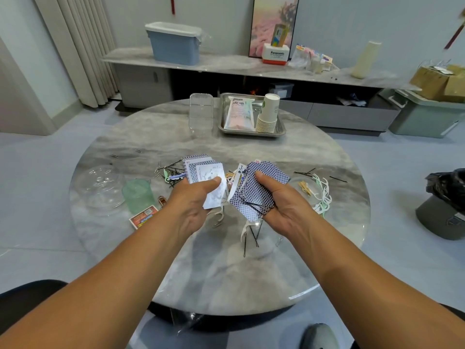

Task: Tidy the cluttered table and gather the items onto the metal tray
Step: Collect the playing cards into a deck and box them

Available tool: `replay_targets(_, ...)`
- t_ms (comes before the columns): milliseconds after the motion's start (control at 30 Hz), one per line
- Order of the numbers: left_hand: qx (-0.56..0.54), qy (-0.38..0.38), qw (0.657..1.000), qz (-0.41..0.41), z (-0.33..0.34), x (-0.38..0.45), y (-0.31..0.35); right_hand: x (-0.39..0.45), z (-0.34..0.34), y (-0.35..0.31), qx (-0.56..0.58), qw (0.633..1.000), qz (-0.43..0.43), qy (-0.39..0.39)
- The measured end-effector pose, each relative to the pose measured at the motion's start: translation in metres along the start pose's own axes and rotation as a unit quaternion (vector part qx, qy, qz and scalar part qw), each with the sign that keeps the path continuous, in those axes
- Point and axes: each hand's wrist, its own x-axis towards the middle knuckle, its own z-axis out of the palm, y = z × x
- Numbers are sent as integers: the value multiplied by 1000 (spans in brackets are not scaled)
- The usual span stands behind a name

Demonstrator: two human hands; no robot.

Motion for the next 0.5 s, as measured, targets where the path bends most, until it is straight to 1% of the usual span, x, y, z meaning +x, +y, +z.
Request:
replay_targets(167,-102,-7,994,-40,2,2,4,-3,1,5,-17,999,29,-32)
replay_targets(200,-108,-14,993,-43,3,1,5,-3,1,5,-15,999,29,-37)
replay_targets(333,-61,-45,997,-24,5,-5,3,-1,2,2,1,998,13,-62)
replay_targets(433,-16,-54,998,-1,6,-11,-3,-1,2,2,-14,999,6,-52)
replay_targets(500,-15,-57,998,-9,7,-15,-5,-2,1,5,-22,999,3,-48)
